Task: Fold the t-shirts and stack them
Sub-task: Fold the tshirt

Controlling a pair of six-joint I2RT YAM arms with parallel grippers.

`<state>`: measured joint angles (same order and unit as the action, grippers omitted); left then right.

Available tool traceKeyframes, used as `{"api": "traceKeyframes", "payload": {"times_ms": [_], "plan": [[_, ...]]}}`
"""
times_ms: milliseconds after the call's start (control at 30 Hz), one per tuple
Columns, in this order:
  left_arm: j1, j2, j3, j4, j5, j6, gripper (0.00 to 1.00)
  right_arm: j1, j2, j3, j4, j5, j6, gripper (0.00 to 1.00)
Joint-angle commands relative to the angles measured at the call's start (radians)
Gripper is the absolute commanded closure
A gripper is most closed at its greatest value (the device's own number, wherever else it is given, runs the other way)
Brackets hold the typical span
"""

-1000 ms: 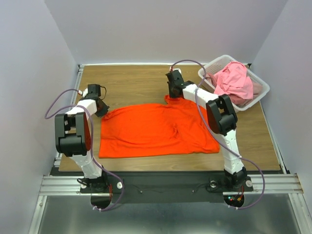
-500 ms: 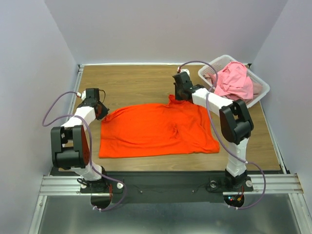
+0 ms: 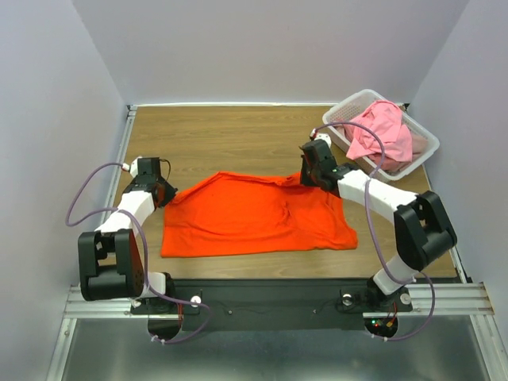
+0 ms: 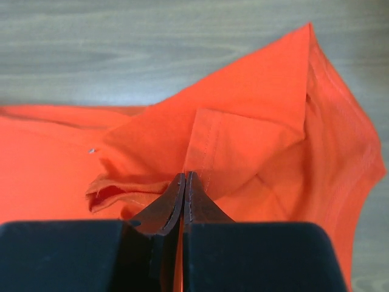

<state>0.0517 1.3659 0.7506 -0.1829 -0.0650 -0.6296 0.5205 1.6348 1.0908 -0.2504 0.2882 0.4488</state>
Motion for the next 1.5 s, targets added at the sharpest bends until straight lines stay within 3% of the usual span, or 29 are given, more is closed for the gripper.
{"api": "traceKeyframes", "payload": {"times_ms": [0, 467, 1000, 1033, 1067, 1100, 1133, 1167, 1200, 1267, 1300, 1367, 1467], "plan": [[-0.004, -0.063, -0.026, 0.000, -0.033, -0.035, 1.00, 0.068, -0.119, -0.058, 0.056, 0.002, 0.053, 1.00], [-0.003, -0.122, 0.000, -0.095, -0.102, -0.093, 1.00, 0.138, -0.343, -0.158, -0.018, 0.065, 0.082, 1.00], [0.050, -0.117, -0.046, -0.154, -0.121, -0.160, 1.00, 0.138, -0.454, -0.313, -0.058, 0.005, 0.117, 1.00], [0.051, -0.119, -0.054, -0.159, -0.121, -0.165, 0.95, 0.138, -0.458, -0.340, -0.058, -0.007, 0.142, 1.00], [0.051, -0.122, -0.062, -0.162, -0.125, -0.171, 0.83, 0.138, -0.466, -0.360, -0.058, -0.024, 0.152, 0.99], [0.051, -0.128, -0.079, -0.165, -0.128, -0.176, 0.63, 0.138, -0.470, -0.376, -0.058, -0.041, 0.162, 0.86], [0.053, -0.139, -0.085, -0.170, -0.131, -0.185, 0.46, 0.139, -0.478, -0.393, -0.059, -0.062, 0.177, 0.80], [0.053, -0.145, -0.088, -0.173, -0.143, -0.186, 0.43, 0.139, -0.495, -0.423, -0.062, -0.073, 0.177, 0.74], [0.053, -0.149, -0.079, -0.202, -0.153, -0.194, 0.40, 0.138, -0.507, -0.434, -0.069, -0.087, 0.179, 0.55], [0.053, -0.159, -0.041, -0.246, -0.189, -0.217, 0.28, 0.138, -0.558, -0.453, -0.093, -0.122, 0.180, 0.32], [0.054, -0.165, -0.028, -0.268, -0.199, -0.222, 0.07, 0.139, -0.578, -0.454, -0.102, -0.130, 0.185, 0.22], [0.053, -0.189, -0.008, -0.303, -0.199, -0.228, 0.02, 0.138, -0.615, -0.448, -0.118, -0.145, 0.191, 0.00], [0.050, -0.232, 0.013, -0.291, -0.135, -0.214, 0.02, 0.139, -0.650, -0.416, -0.118, -0.141, 0.191, 0.00]]}}
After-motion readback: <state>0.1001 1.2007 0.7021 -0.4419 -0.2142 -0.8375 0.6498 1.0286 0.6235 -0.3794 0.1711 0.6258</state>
